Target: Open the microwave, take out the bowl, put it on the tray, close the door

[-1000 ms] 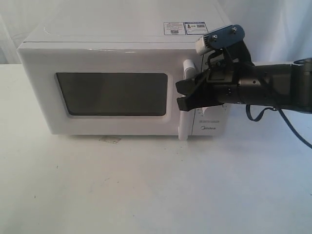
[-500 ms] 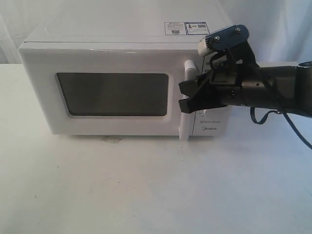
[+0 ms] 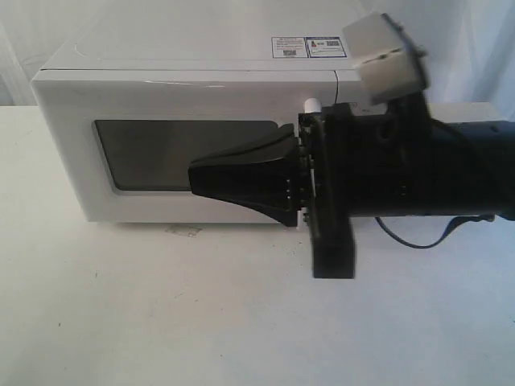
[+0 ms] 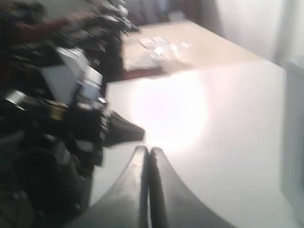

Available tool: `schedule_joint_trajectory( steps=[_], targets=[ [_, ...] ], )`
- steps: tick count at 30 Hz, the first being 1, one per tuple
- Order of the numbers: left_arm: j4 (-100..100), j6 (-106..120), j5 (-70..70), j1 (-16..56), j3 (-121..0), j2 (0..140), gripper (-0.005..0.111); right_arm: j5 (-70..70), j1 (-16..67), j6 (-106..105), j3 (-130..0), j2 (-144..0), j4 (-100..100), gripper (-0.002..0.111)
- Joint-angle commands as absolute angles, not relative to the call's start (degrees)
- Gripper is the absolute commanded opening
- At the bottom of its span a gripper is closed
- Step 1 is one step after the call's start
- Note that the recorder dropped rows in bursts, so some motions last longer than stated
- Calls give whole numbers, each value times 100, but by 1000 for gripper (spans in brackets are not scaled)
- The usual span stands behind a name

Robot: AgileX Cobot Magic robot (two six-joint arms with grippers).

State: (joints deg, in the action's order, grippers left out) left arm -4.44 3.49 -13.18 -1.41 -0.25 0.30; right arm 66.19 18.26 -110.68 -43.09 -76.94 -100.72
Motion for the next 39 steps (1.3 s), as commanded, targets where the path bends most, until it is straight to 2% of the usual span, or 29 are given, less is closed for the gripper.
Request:
schedule_joint_trajectory(
  steps=[1,3,6,9,12,15,16,21,29,39],
  targets=[
    [-466,351,-1328,-155,0,0,0,6996,1782,-11052,-4239,-7649,-9995,0],
    [-466,351,-1328,-155,0,0,0,6996,1769,-11028,-4120,-7651,-9995,0],
    [-466,351,-1328,-155,0,0,0,5712,1769,-11043,-4005,-7573,-9995,1],
    [-466,351,-1328,-155,0,0,0,5100,1760,-11268,-3950,-7550,-9995,9],
    [-466,351,-1328,-155,0,0,0,5648,1480,-11703,-3941,-7550,-9995,30],
    [-466,351,-1328,-155,0,0,0,5780,1176,-12000,-3927,-7550,-9995,58],
    [-466,351,-1328,-155,0,0,0,5780,1068,-12073,-3927,-7560,-9995,61],
    [-466,351,-1328,-155,0,0,0,6451,496,-12229,-3953,-7727,-9494,51],
    [-466,351,-1328,-155,0,0,0,6601,-47,-12229,-4184,-8553,-9483,51],
    [-466,351,-1328,-155,0,0,0,6258,-375,-12229,-4426,-8655,-9546,51]
  ],
)
